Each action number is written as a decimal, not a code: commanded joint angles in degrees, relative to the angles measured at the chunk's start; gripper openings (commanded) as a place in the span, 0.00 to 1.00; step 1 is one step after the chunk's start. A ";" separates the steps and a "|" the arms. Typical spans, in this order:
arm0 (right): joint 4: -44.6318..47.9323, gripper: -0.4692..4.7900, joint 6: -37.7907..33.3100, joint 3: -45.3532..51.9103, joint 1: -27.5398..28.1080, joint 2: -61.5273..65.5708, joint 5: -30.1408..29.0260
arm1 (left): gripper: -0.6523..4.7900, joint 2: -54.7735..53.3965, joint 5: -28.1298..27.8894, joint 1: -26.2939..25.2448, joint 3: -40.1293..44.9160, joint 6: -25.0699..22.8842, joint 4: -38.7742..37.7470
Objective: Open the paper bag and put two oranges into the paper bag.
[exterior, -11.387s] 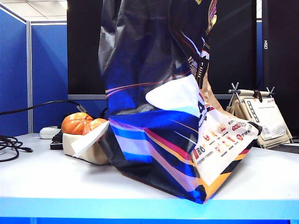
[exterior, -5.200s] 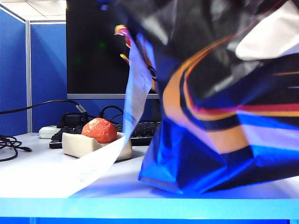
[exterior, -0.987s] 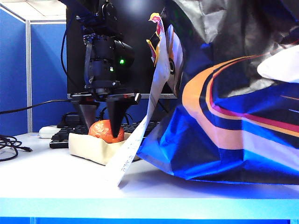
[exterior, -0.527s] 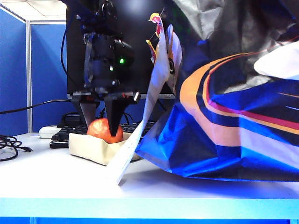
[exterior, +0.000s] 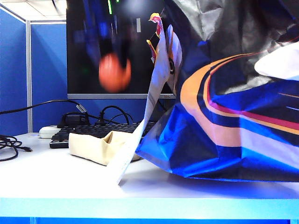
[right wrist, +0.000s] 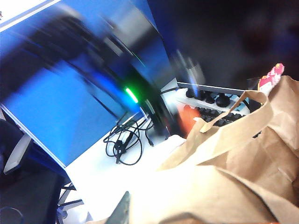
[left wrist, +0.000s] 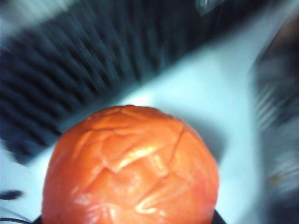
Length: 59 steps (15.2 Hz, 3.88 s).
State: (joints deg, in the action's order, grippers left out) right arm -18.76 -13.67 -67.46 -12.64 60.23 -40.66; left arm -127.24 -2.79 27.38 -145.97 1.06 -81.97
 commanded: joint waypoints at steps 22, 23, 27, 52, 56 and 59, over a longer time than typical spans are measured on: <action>2.34 0.09 0.17 -0.33 0.04 -0.20 -1.70 | 1.00 5.88 27.45 16.37 -6.69 5.03 -0.07; 2.36 0.09 0.17 -0.33 0.04 -0.20 -1.70 | 1.00 5.88 27.45 16.37 -6.69 5.01 -0.04; 2.54 0.09 0.17 -0.33 0.04 -0.20 -1.68 | 1.00 6.19 26.45 16.09 -6.71 3.50 -0.04; -4.02 0.85 -3.67 -0.61 4.92 -6.25 3.52 | 1.00 23.30 5.49 -0.20 -6.71 -6.45 7.91; -5.38 0.85 -3.28 -0.61 4.96 -6.95 3.61 | 1.00 23.28 5.49 -0.20 -6.71 -6.45 7.72; -8.76 0.85 0.90 -0.61 5.05 -6.97 7.61 | 1.00 23.45 5.55 -0.20 -6.71 -6.43 6.88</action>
State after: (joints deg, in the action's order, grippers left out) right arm -27.22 -14.72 -67.68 -7.68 53.45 -35.14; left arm -104.31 2.59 27.16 -152.42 -5.54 -75.11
